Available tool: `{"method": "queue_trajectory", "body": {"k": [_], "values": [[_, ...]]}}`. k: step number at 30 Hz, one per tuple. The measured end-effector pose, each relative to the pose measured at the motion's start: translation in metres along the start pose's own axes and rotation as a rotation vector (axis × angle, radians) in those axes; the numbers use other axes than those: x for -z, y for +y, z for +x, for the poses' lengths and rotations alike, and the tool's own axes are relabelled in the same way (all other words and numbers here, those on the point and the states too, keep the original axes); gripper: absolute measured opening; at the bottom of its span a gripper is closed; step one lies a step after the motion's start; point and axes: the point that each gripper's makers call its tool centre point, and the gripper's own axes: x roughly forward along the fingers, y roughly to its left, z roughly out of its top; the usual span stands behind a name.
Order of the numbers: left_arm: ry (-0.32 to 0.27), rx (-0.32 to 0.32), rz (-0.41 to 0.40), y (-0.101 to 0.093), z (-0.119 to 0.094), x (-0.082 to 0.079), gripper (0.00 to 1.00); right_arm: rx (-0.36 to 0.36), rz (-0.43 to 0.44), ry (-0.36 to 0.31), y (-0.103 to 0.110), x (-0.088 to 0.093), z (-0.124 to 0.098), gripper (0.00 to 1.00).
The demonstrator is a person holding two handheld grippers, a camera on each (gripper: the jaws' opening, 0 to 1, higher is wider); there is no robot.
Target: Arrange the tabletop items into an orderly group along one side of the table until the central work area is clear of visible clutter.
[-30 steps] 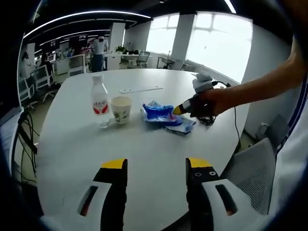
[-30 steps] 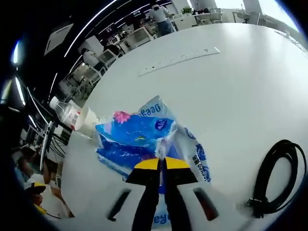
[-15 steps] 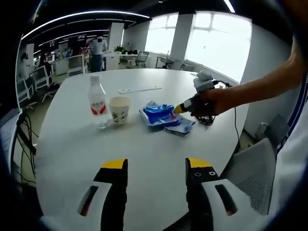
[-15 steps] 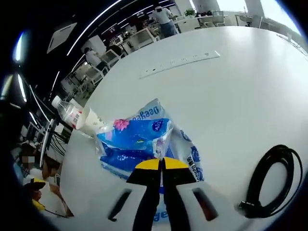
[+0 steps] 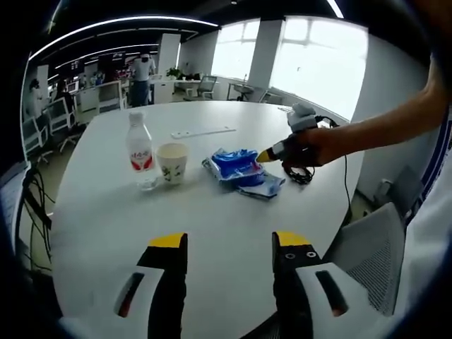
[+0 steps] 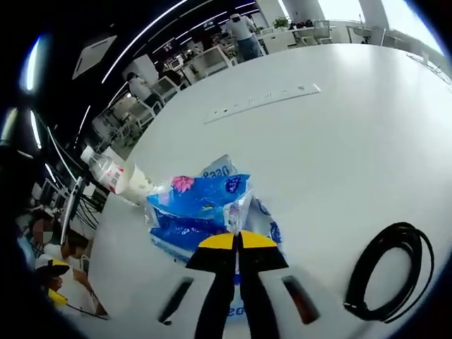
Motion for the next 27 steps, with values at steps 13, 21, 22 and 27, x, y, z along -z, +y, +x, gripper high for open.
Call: {"method": "queue_trajectory", "body": {"k": [13,21,22,27], "values": [[-0.002,0.015,0.011,-0.008,0.007,-0.005,0.47,0.021,-0.009,-0.044,-0.029,-0.021,-0.023,0.0],[0.003,0.031,0.026,-0.018,0.016,-0.01,0.47,0.048,0.003,-0.065,-0.054,-0.028,-0.043,0.0],[0.004,0.032,0.028,-0.018,0.017,-0.01,0.47,0.051,0.006,-0.067,-0.056,-0.027,-0.047,0.0],[0.009,0.042,0.036,-0.025,0.022,-0.013,0.47,0.075,0.01,-0.075,-0.069,-0.027,-0.067,0.0]]}}
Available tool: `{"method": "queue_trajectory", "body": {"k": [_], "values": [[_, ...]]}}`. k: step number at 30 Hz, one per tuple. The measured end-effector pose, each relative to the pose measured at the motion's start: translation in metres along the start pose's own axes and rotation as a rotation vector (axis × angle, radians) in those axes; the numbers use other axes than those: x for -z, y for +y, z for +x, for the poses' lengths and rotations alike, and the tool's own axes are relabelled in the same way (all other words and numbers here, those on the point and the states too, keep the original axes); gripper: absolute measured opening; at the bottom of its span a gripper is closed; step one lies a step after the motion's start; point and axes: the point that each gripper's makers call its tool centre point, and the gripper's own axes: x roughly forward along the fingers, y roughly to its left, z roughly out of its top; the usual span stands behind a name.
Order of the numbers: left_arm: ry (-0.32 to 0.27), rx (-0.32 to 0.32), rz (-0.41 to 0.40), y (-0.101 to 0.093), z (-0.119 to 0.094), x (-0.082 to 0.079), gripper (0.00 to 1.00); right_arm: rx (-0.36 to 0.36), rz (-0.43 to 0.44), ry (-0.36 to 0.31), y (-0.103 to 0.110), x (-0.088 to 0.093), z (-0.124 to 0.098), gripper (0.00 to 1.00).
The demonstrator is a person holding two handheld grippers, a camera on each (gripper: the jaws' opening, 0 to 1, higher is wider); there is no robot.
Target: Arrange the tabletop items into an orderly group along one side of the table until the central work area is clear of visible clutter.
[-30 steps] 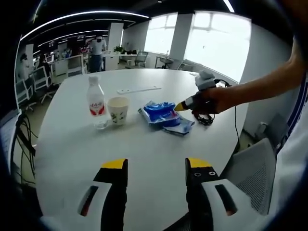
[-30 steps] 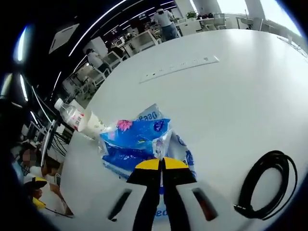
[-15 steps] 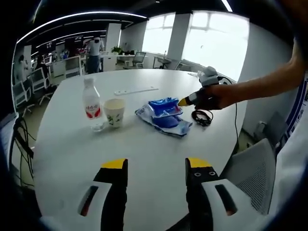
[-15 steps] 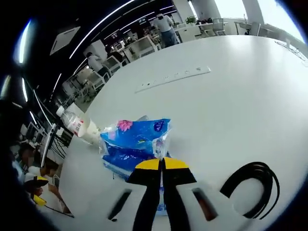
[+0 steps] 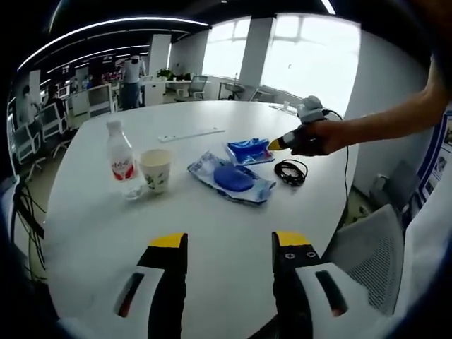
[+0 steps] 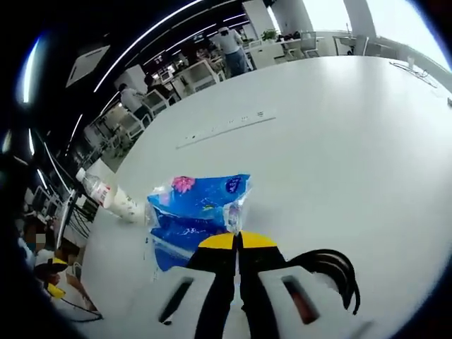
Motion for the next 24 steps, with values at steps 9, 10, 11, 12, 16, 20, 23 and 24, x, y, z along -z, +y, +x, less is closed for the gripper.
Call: {"method": "queue_trajectory", "body": {"k": [9,10,11,12,16,20,23,24], "values": [[0.011,0.014,0.012,-0.01,0.008,-0.003,0.47,0.033,0.008,-0.007,-0.031,-0.005,-0.016,0.0],[0.014,0.015,0.013,-0.01,0.009,-0.003,0.47,0.036,0.012,-0.008,-0.034,-0.006,-0.017,0.0],[0.017,0.016,0.017,-0.011,0.009,-0.003,0.47,0.038,0.013,-0.009,-0.036,-0.006,-0.018,0.0],[0.018,0.016,0.017,-0.012,0.01,-0.003,0.47,0.042,0.014,-0.009,-0.041,-0.007,-0.019,0.0],[0.02,0.018,0.02,-0.015,0.012,-0.006,0.47,0.053,0.026,-0.015,-0.052,-0.009,-0.022,0.0],[0.025,0.021,0.025,-0.018,0.015,-0.007,0.47,0.061,0.04,-0.017,-0.061,-0.01,-0.024,0.0],[0.026,0.02,0.026,-0.019,0.016,-0.008,0.47,0.065,0.041,-0.016,-0.066,-0.01,-0.025,0.0],[0.026,0.02,0.025,-0.019,0.016,-0.008,0.47,0.067,0.042,-0.014,-0.068,-0.01,-0.024,0.0]]}}
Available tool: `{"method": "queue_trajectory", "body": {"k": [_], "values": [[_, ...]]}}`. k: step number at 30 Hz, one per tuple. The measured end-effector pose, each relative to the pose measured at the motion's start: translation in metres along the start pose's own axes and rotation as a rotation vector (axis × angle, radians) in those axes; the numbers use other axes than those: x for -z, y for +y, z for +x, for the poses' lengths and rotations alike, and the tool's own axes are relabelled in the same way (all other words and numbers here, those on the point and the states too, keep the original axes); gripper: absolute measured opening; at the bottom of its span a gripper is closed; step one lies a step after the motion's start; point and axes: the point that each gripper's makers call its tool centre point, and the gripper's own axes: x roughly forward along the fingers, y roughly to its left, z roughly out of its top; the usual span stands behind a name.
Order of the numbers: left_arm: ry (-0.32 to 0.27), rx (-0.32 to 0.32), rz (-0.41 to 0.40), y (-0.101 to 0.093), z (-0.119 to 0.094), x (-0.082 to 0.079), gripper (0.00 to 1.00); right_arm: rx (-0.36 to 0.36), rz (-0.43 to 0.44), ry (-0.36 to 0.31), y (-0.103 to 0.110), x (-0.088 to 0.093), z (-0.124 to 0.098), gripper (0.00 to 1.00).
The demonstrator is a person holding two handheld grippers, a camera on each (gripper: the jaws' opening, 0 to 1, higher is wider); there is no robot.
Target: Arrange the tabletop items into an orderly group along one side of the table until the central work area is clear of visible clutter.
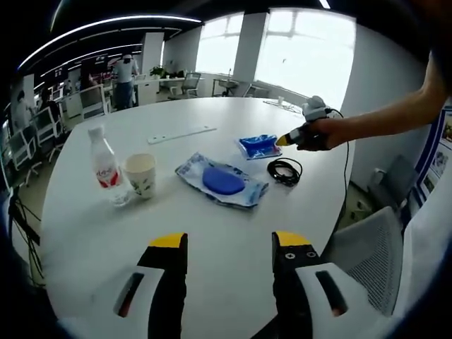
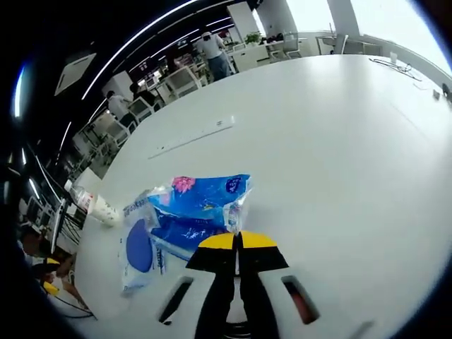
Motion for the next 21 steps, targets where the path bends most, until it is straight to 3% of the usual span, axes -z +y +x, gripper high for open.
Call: {"method": "queue_trajectory", "body": {"k": [21], "values": [[0.027,-0.026,0.001,0.002,-0.004,0.003,0.47,0.011,-0.041,0.032,-0.021,-0.016,0.016,0.0]]}}
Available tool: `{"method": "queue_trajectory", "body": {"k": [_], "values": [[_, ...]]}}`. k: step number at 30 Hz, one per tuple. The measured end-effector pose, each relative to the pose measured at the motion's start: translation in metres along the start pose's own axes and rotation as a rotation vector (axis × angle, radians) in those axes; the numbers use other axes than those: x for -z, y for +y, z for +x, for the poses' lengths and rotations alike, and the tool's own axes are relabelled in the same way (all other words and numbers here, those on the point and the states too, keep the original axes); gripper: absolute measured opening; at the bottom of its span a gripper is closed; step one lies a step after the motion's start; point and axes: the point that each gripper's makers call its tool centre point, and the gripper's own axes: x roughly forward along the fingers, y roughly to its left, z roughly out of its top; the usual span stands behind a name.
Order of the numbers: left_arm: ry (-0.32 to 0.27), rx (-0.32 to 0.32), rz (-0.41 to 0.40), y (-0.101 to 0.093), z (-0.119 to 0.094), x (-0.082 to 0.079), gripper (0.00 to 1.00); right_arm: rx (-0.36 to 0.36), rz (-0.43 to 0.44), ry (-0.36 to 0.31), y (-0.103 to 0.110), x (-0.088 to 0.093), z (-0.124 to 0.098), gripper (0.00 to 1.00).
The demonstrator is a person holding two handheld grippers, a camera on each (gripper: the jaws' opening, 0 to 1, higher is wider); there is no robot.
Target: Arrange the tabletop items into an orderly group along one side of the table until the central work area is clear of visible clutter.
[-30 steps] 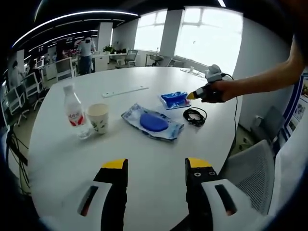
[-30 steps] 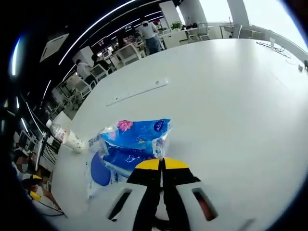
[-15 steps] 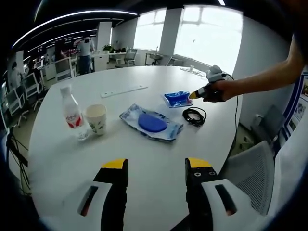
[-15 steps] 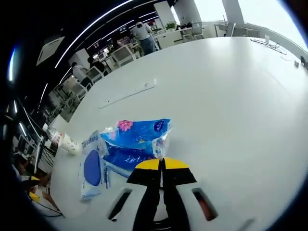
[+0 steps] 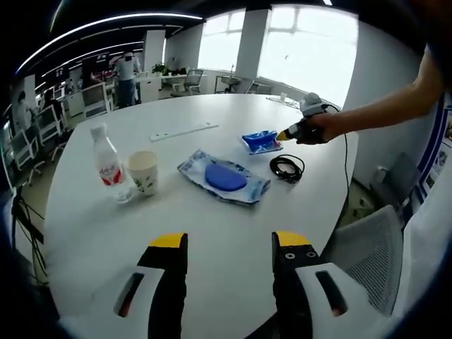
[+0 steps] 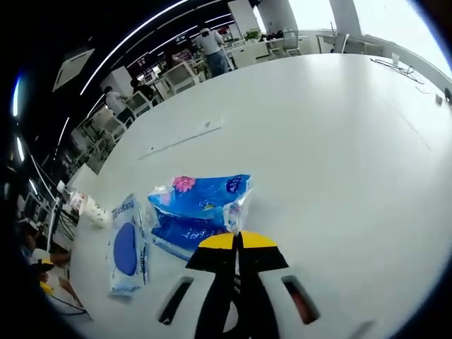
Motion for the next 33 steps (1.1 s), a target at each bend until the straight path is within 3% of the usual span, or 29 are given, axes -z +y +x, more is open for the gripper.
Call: {"method": "queue_trajectory", "body": {"k": [19,33], "values": [[0.005,-0.01,-0.006,-0.006,0.005,-0.004,0.47,0.018,-0.194,0.096,-0.008,-0.003,0.012,0.0],[0.01,-0.02,-0.013,-0.002,0.003,-0.001,0.47,0.035,-0.204,0.112,-0.012,-0.002,0.005,0.0]]}}
